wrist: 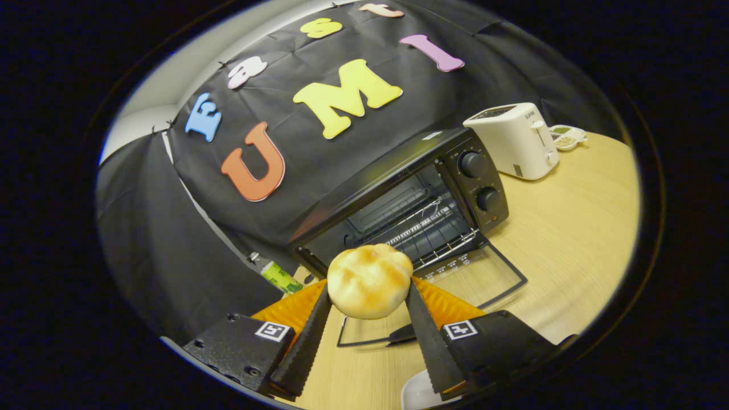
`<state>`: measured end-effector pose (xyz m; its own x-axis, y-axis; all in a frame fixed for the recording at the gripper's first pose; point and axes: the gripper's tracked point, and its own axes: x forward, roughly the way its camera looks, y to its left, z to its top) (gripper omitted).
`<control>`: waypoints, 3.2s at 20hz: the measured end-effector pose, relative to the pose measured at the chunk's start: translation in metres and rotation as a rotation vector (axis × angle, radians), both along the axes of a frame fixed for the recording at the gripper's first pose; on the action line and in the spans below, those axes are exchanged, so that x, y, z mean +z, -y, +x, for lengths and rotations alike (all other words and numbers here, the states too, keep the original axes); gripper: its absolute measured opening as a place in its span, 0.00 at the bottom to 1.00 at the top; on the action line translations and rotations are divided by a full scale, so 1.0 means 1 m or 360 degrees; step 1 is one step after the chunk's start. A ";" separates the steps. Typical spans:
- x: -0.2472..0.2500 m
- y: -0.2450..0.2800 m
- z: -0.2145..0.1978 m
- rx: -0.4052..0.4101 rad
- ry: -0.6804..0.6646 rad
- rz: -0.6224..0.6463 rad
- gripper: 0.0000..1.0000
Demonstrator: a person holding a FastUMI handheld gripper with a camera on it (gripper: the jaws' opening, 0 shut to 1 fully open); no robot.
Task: Open the toaster oven, put the food inside, and close the toaster oven door.
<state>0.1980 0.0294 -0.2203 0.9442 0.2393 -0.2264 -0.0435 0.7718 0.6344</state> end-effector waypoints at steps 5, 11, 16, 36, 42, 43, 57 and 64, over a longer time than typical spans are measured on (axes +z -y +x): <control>-0.011 0.016 0.060 -0.0057 -0.0094 0.0081 0.83; -0.026 0.020 0.119 -0.0053 -0.0156 0.0039 0.83; -0.023 0.015 0.152 -0.0033 -0.0140 -0.0030 0.84; -0.021 0.034 -0.004 0.0110 -0.0116 -0.0607 1.00; -0.039 0.023 -0.040 0.0144 -0.0127 -0.0765 1.00; -0.046 0.021 -0.044 0.0151 -0.0150 -0.0779 1.00; -0.111 0.004 -0.047 0.0191 -0.0386 -0.0904 1.00; -0.091 0.003 -0.047 0.0157 -0.0359 -0.0875 1.00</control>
